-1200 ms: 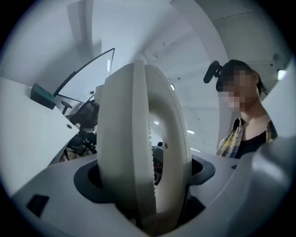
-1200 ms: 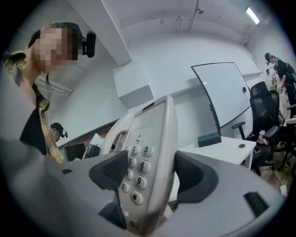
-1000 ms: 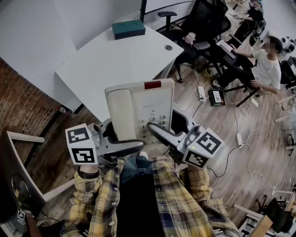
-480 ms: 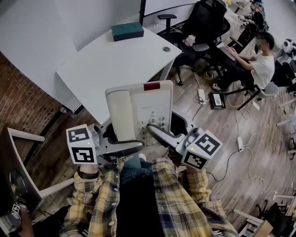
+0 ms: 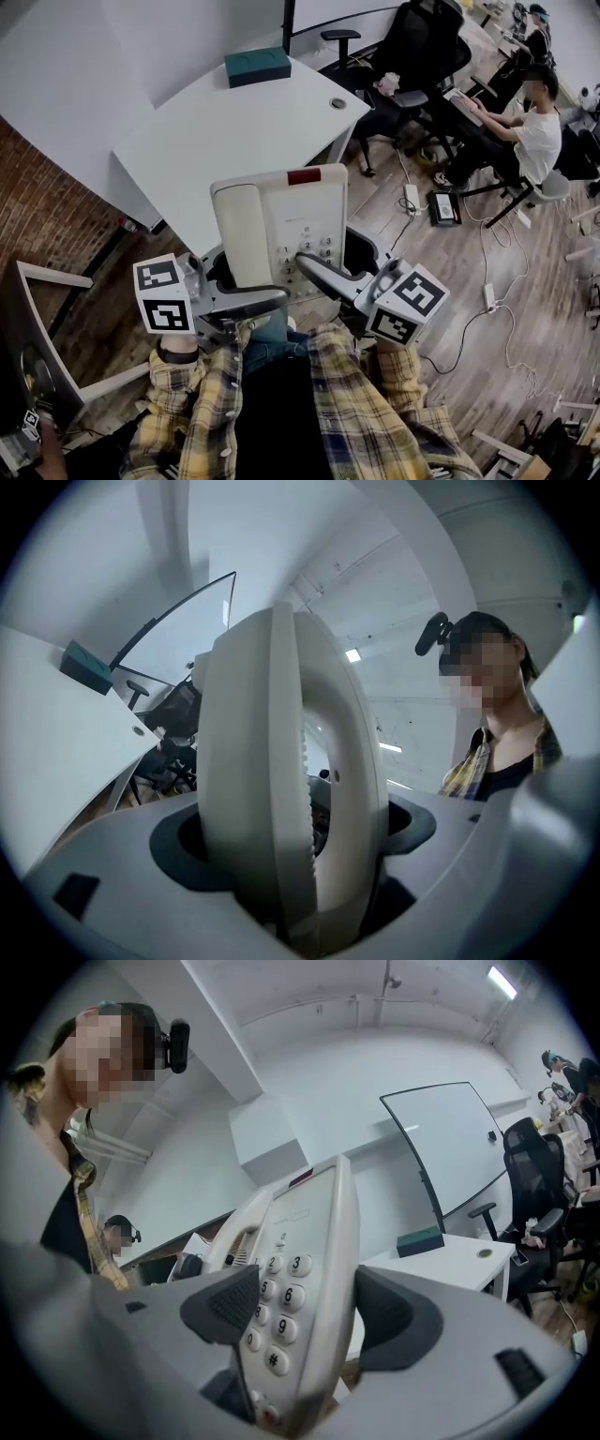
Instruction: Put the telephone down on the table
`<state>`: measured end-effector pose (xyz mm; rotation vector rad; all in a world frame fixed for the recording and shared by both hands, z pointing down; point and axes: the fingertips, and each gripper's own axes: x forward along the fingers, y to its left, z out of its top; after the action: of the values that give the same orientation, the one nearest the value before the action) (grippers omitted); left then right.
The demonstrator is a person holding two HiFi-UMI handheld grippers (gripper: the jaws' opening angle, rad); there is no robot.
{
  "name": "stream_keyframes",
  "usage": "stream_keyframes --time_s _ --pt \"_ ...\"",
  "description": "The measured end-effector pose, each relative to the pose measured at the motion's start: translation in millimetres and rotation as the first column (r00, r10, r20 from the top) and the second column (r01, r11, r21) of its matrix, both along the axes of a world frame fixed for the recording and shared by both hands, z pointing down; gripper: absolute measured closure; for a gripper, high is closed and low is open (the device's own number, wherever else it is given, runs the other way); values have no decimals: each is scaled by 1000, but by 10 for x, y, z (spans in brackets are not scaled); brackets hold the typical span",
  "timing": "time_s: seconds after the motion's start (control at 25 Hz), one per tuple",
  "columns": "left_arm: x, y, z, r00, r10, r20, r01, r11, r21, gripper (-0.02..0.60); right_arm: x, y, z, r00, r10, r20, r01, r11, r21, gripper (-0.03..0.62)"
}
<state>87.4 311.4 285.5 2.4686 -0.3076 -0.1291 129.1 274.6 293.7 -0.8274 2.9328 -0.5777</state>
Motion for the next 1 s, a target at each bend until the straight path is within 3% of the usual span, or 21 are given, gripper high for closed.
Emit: stream_keyframes --time_s 0.44,1.0 --pt "-66 -996 4 1000 14 6 -14 999 -29 158 -66 -988 22 1000 14 1 -14 999 -37 296" --pt "-427 -2275 90 999 12 -53 -16 996 -82 158 -421 -2268 99 998 3 -69 -9 996 -93 296"
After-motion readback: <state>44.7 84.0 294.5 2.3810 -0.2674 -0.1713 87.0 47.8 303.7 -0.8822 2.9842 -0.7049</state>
